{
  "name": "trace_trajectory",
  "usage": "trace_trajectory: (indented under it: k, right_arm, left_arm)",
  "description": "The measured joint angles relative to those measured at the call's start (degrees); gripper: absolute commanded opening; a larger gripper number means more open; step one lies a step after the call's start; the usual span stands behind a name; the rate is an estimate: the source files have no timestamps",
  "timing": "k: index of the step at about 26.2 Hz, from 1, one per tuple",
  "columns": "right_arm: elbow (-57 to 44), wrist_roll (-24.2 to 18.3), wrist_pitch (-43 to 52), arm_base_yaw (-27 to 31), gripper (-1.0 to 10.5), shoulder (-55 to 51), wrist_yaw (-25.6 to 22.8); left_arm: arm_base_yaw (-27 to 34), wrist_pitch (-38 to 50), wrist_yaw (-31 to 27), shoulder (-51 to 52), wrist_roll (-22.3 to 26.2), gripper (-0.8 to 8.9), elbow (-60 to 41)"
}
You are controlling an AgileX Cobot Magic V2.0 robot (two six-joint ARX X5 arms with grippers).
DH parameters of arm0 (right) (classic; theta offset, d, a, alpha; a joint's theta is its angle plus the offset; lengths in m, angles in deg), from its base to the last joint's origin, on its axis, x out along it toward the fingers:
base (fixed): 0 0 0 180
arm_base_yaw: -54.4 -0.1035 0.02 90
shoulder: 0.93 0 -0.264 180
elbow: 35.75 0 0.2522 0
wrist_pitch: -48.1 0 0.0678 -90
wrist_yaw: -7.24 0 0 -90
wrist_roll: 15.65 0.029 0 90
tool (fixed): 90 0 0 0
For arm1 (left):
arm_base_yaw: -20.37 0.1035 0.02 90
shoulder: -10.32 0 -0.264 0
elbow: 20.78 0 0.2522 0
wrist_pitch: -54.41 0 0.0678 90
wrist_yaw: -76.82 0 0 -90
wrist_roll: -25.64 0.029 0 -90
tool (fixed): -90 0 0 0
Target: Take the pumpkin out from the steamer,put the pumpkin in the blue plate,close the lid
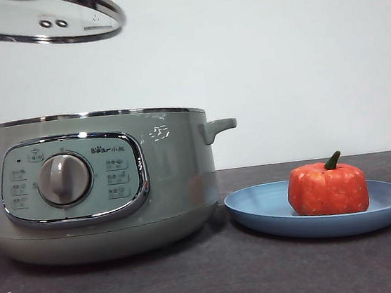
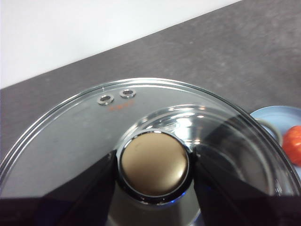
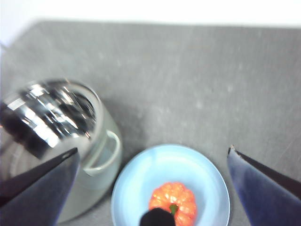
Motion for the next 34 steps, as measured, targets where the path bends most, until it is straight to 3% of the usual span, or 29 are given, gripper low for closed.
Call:
trace_trajectory:
  k: [9, 24, 34]
  right_arm:
    - [0.0, 1.25, -1.79, 0.0, 5.3, -8.55, 0.02]
    - [0.0, 2.58, -4.83, -0.02, 5.3, -11.21, -0.04]
    - [0.0, 2.58, -4.81, 0.0, 5.3, -11.21, -0.17]
  left_arm:
    - [-0.02, 8.55, 0.9, -0.92, -2.32, -0.09, -8.39]
    - [-0.04, 16.52, 6.56, -15.76, -3.61, -0.09, -8.59]
    - [-1.31, 17.7, 7.58, -16.72, -3.65, -0.09, -8.59]
